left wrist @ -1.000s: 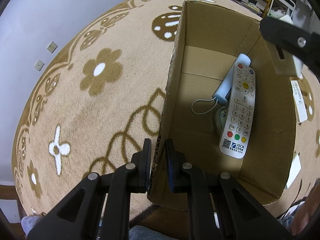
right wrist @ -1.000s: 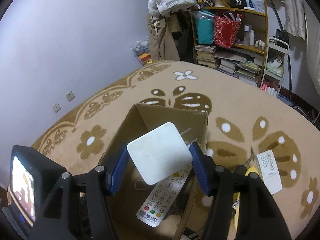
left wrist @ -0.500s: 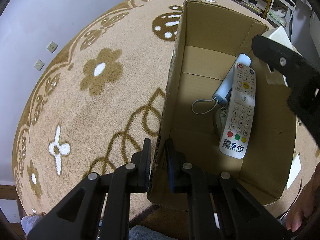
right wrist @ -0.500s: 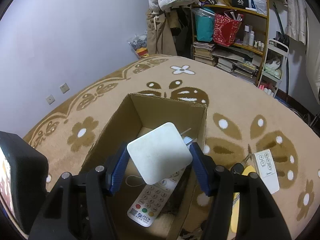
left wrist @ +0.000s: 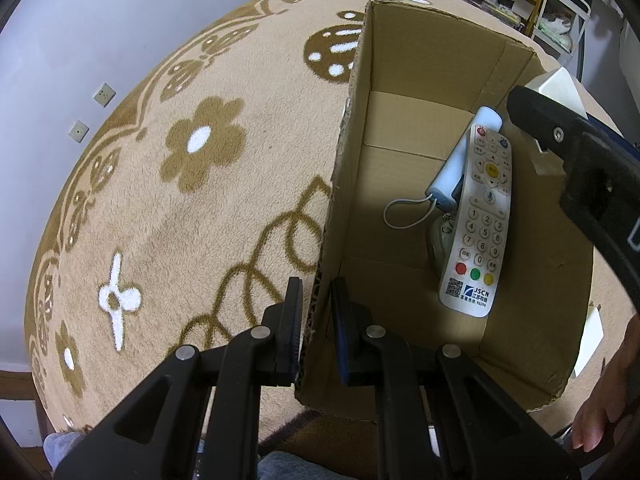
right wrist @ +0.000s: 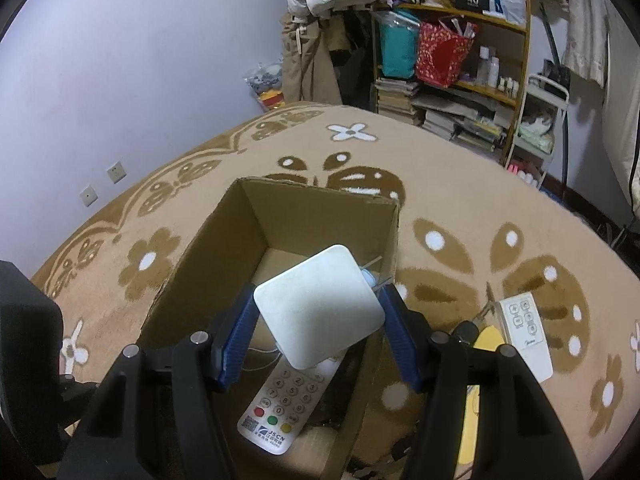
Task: Organize rigid objects
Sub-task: 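Lower the charger into the box and open the right gripper, then move the right gripper back to the white plug adapter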
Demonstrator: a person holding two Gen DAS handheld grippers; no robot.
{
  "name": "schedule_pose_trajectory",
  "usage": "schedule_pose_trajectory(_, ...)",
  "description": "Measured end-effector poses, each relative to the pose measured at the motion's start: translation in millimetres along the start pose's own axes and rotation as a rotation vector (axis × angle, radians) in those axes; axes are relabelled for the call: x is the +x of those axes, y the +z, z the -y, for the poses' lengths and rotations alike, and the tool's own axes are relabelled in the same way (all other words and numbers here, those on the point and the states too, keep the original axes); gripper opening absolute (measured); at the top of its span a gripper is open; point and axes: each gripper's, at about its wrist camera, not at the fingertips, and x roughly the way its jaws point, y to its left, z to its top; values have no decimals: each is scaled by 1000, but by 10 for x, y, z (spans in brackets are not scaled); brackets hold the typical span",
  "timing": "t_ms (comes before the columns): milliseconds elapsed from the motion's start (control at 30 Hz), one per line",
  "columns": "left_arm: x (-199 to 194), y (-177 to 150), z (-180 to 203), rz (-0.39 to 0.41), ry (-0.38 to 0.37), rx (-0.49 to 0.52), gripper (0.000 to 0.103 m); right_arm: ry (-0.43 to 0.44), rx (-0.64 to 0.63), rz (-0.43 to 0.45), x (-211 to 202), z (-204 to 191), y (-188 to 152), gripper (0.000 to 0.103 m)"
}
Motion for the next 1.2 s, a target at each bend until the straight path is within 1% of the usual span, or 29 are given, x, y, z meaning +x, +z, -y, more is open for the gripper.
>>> schedule_pose_trajectory(133, 7, 8, -3, -1, 1, 1, 14, -1, 6, -6, 6, 22, -5, 65)
schedule_pose_trajectory(333, 21, 16, -3, -4, 3, 2, 14, 25, 3, 7, -64, 11, 27, 66)
schedule_pose_trajectory(367, 22, 17, 0, -2, 7, 4, 14, 26, 1, 5, -83, 10, 37, 69)
schedule_pose_trajectory(400, 23, 17, 0, -2, 8, 6, 14, 26, 1, 4, -101, 14, 46, 75)
schedule_pose_trajectory(467, 26, 19, 1, -2, 2, 3, 14, 20, 8, 8, -142, 30, 58, 84)
schedule_pose_trajectory(667, 26, 15, -17, -5, -1, -2, 14, -27, 27, 4, -278, 188, 88, 95)
schedule_pose_trajectory(800, 23, 14, -23, -5, -7, -7, 14, -83, 38, 2, -388, 385, 48, 95)
schedule_pose_trajectory(967, 36, 11, -33, -8, -11, -9, 14, -99, 112, -15, -454, 642, -51, 95)
schedule_pose_trajectory(1200, 35, 10, -31, -10, -10, -10, 14, -171, 145, -105, -418, 925, -300, 95)
